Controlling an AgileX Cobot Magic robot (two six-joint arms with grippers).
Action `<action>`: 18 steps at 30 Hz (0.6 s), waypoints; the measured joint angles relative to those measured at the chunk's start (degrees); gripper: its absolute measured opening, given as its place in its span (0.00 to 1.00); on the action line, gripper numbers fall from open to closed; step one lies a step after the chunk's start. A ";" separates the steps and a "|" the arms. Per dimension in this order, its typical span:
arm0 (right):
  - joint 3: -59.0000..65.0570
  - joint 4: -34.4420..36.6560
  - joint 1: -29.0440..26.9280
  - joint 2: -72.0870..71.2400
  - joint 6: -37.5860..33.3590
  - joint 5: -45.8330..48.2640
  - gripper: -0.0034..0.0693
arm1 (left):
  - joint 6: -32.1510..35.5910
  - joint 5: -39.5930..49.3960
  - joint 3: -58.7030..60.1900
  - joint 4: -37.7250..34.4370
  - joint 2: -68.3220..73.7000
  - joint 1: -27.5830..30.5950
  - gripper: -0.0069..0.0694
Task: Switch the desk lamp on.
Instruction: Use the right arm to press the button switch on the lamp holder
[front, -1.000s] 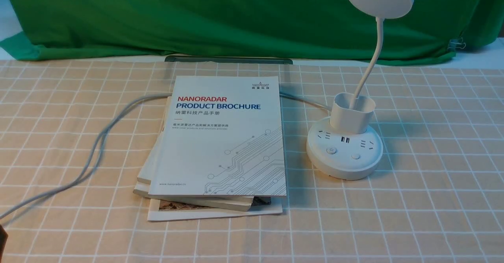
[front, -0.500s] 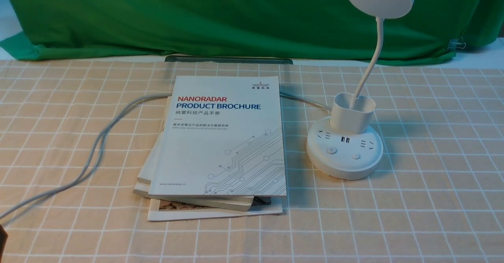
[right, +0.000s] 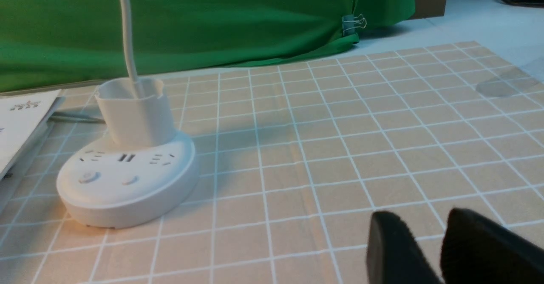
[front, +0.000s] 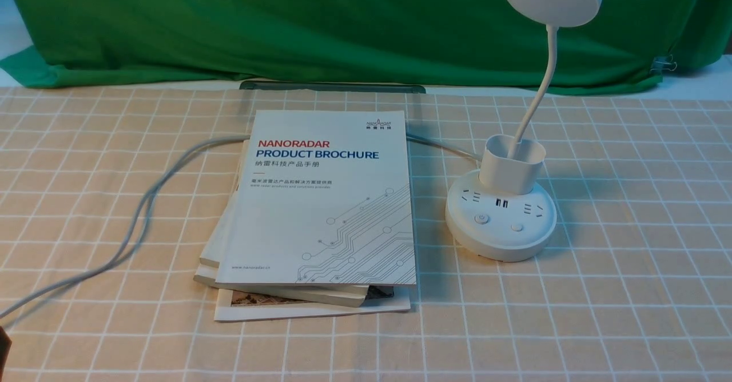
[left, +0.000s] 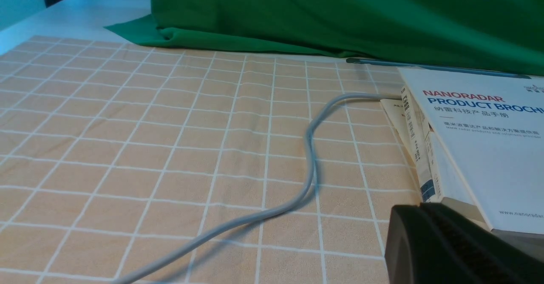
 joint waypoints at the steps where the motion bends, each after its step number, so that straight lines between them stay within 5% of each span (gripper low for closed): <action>1: 0.00 0.00 0.00 0.00 0.00 0.00 0.37 | 0.00 0.00 0.00 0.00 0.00 0.00 0.12; 10: 0.00 2.48 0.00 0.00 1.80 0.00 0.37 | 0.00 0.00 0.00 0.00 0.00 0.00 0.12; 14: 0.00 10.93 0.00 0.00 12.57 0.00 0.37 | 0.00 0.00 0.00 0.00 0.00 0.00 0.12; 16: 0.00 17.01 0.00 0.00 26.58 0.00 0.37 | 0.00 0.00 0.00 0.00 0.00 0.00 0.12; 18: 0.00 18.09 0.00 0.00 30.69 0.00 0.37 | 0.00 0.00 0.00 0.00 0.00 0.00 0.12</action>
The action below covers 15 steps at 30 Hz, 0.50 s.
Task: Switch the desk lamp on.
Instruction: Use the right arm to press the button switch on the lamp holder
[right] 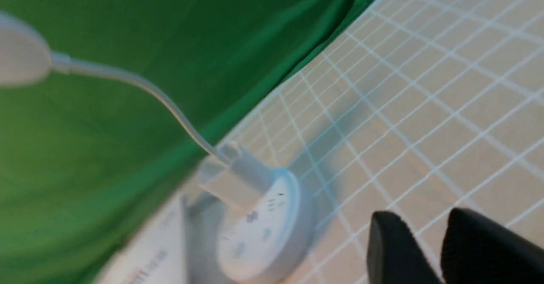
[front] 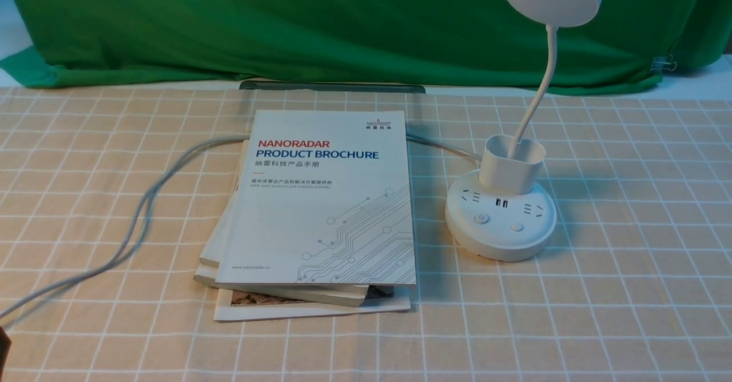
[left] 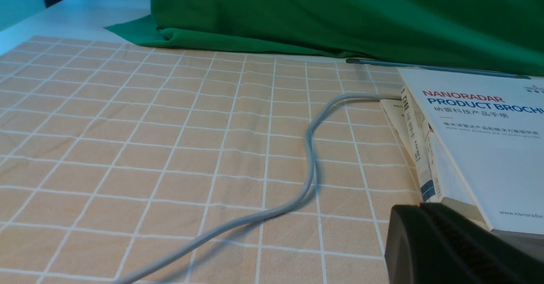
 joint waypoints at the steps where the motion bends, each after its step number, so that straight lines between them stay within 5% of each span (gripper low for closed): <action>1: 0.00 1.42 0.00 0.00 7.40 0.00 0.37 | 0.00 0.00 0.00 0.00 0.00 0.00 0.12; 8: 0.00 1.66 0.00 0.00 13.70 -0.07 0.37 | 0.00 0.00 0.00 0.00 0.00 0.00 0.12; 15: 0.00 -0.05 0.00 0.00 0.84 -5.14 0.37 | 0.00 0.00 0.00 0.00 0.00 0.00 0.12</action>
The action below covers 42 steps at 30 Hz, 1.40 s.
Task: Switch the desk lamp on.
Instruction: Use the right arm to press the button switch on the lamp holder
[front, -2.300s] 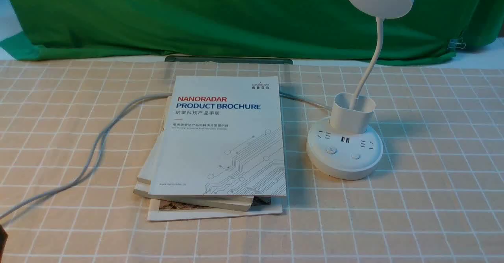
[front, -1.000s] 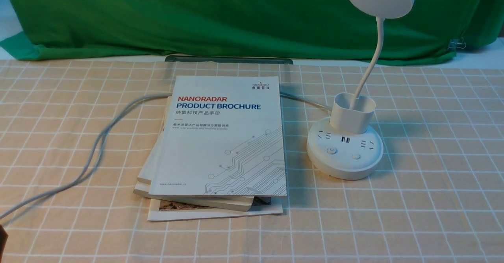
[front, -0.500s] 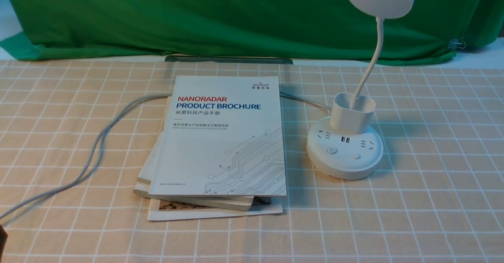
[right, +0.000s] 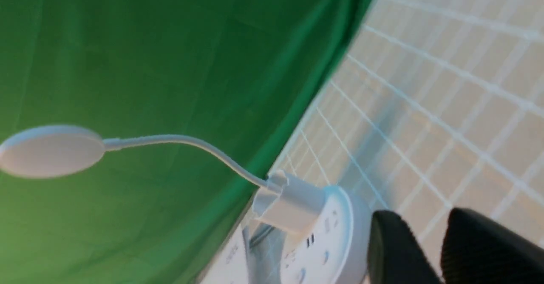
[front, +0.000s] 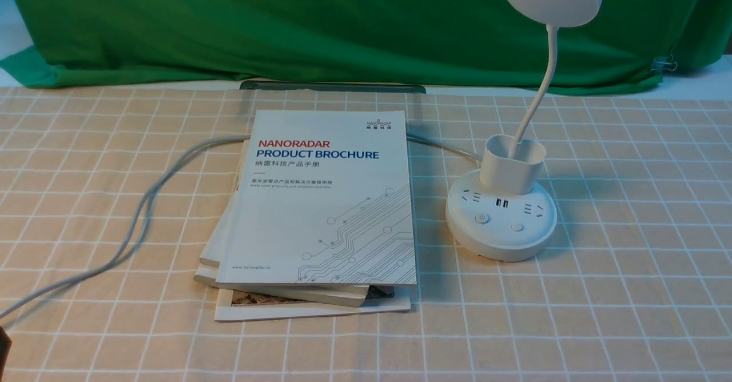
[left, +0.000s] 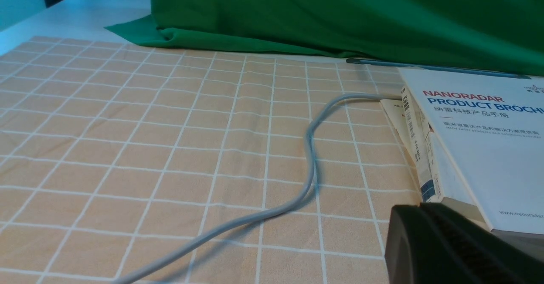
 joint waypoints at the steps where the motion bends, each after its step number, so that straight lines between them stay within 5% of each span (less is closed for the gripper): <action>1: -1.25 -0.05 0.00 0.00 -6.39 -0.17 0.35 | 0.00 0.00 0.00 0.00 0.00 0.00 0.12; 7: -18.59 -0.15 0.00 9.57 -33.51 4.77 0.09 | 0.00 0.00 0.00 0.00 0.00 0.00 0.12; 15: -47.22 -0.21 0.00 36.39 -58.62 18.19 0.08 | 0.00 0.00 0.00 0.00 0.00 0.00 0.12; 22: -63.08 -0.33 4.05 61.97 -64.81 36.53 0.08 | 0.00 0.00 0.00 0.00 0.00 0.00 0.12; 31: -68.24 -0.93 15.09 85.66 -66.08 36.64 0.08 | 0.00 0.00 0.00 0.00 0.00 0.00 0.12; 42: -74.60 -2.16 19.29 103.24 -66.31 35.14 0.08 | 0.00 0.00 0.00 0.00 0.00 0.00 0.12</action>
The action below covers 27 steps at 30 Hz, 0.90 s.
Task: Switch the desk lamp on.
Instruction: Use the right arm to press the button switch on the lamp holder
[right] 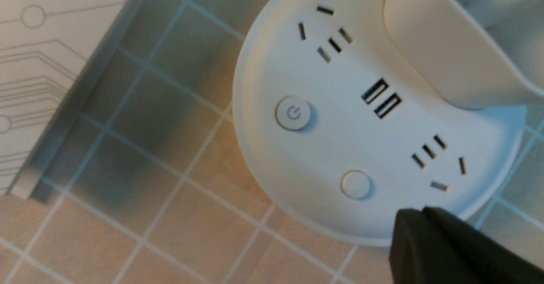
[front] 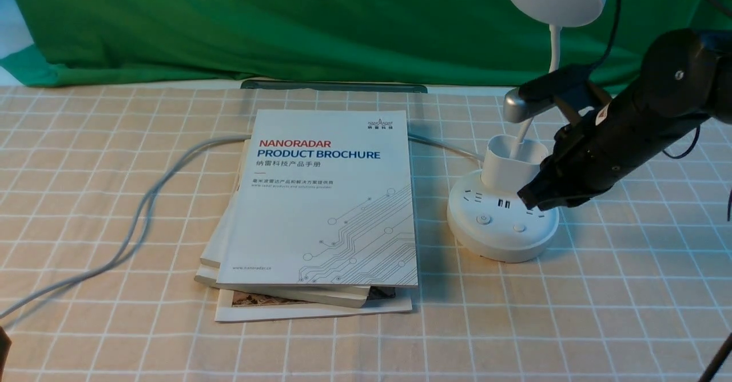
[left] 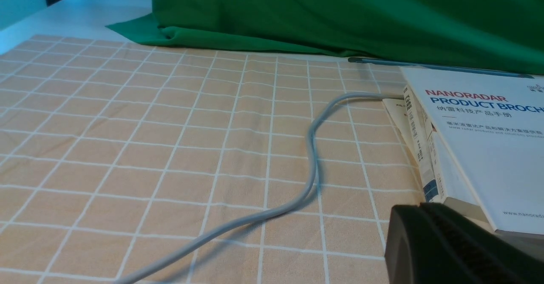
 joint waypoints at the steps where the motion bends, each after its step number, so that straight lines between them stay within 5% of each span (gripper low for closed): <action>1: -0.12 -0.12 0.07 0.79 0.00 -0.29 0.08 | 0.00 0.00 0.00 0.00 0.00 0.00 0.12; 27: -0.23 -1.39 1.28 6.27 -0.36 -4.64 0.08 | 0.00 0.00 0.00 0.01 0.00 0.00 0.12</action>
